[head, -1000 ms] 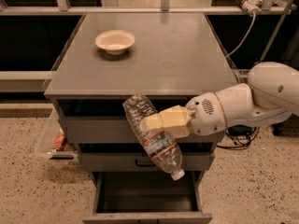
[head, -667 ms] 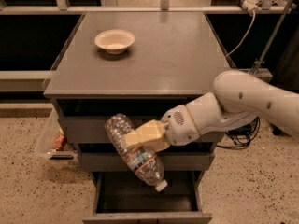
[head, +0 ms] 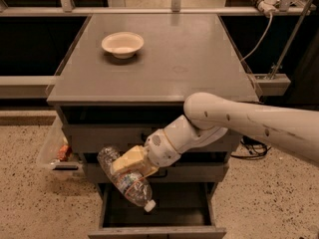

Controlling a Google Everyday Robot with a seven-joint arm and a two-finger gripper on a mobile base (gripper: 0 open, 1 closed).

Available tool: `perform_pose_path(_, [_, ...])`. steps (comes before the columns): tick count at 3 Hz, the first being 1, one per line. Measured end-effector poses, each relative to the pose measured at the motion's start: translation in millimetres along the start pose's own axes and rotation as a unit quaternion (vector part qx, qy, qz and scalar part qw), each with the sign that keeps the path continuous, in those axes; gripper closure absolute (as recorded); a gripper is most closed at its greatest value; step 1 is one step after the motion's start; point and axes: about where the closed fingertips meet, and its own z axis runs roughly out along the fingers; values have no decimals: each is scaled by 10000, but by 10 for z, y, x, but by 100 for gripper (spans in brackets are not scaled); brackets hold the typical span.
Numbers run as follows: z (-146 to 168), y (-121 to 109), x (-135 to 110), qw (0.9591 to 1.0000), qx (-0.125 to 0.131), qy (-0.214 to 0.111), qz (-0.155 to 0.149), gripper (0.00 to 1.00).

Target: Place water bottle into bottom drawer

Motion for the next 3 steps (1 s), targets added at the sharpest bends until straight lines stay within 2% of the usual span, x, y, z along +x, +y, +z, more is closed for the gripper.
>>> perform_pose_path(1, [0,0,0,10000,0,0,0,100])
perform_pose_path(2, [18,-51,-6,9991,165,-356,181,100])
perform_pose_path(3, [-28,-234,262,9891,322,-1137,879,100])
